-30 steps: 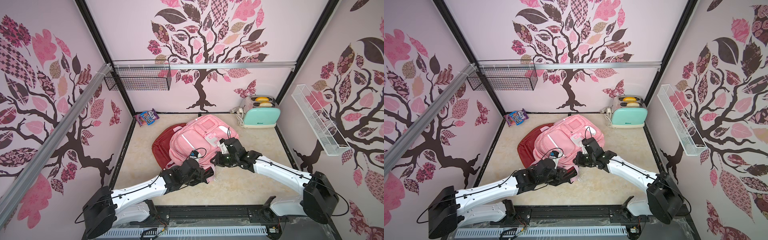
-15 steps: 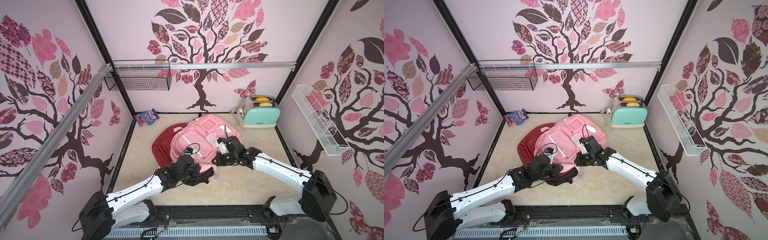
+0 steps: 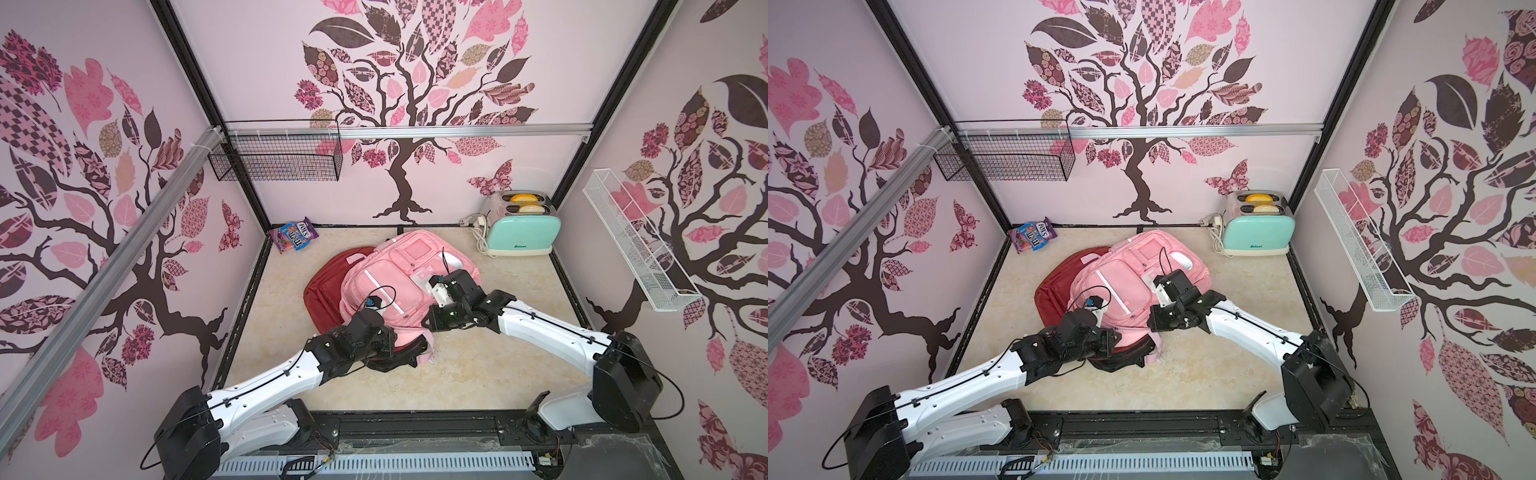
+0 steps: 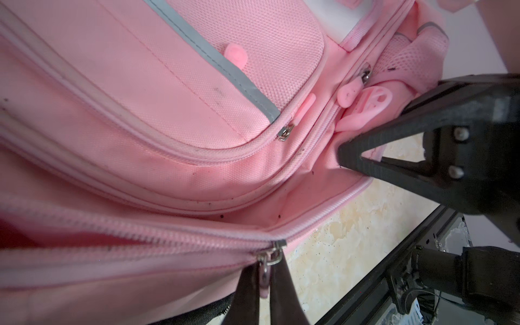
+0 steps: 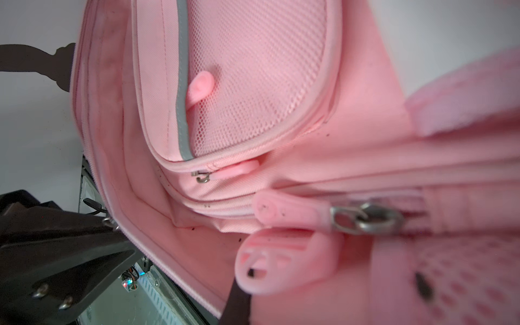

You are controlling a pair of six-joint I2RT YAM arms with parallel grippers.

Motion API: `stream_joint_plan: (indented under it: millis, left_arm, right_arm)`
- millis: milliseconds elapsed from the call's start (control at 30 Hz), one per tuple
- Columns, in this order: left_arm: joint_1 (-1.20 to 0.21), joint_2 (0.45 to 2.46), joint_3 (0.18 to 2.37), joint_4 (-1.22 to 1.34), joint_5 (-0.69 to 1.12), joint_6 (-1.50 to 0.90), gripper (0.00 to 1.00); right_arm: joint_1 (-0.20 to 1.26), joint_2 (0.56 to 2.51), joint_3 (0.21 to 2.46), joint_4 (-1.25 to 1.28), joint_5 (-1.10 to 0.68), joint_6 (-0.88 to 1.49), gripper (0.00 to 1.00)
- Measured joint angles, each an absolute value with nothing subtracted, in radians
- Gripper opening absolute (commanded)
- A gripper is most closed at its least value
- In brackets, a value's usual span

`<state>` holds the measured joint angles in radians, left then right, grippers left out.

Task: Zip up the backpack
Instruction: Zip the zipper on the backpack.

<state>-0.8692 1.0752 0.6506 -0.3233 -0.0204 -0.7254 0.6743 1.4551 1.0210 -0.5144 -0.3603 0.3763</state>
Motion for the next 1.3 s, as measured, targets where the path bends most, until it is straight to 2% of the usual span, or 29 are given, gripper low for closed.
stream_joint_plan:
  millis: [167, 467, 500, 633, 833, 1033, 1300]
  left_arm:
    - [-0.865, 1.089, 0.651, -0.31, 0.006, -0.725, 0.0]
    - [-0.865, 1.186, 0.663, -0.236, 0.055, -0.726, 0.0]
    - [-0.865, 1.198, 0.667, -0.231, 0.058, -0.726, 0.0]
    - [-0.864, 1.252, 0.685, -0.214, 0.077, -0.725, 0.0]
    - [-0.864, 1.328, 0.686, -0.154, 0.124, -0.726, 0.0]
    - [-0.863, 1.347, 0.685, -0.09, 0.169, -0.73, 0.0]
    - [-0.871, 1.341, 0.685, -0.068, 0.186, -0.73, 0.0]
  right_arm:
    - [0.616, 1.52, 1.067, -0.535, -0.398, 0.376, 0.0]
    - [0.551, 1.501, 1.053, -0.552, -0.39, 0.434, 0.0]
    - [0.548, 1.489, 1.035, -0.537, -0.397, 0.45, 0.03]
    - [0.538, 1.407, 0.881, -0.382, -0.447, 0.577, 0.33]
    - [0.536, 1.312, 0.667, -0.162, -0.506, 0.81, 0.62]
    - [0.552, 1.241, 0.57, 0.012, -0.518, 1.014, 0.65]
    - [0.66, 1.216, 0.482, 0.153, -0.44, 1.184, 0.67]
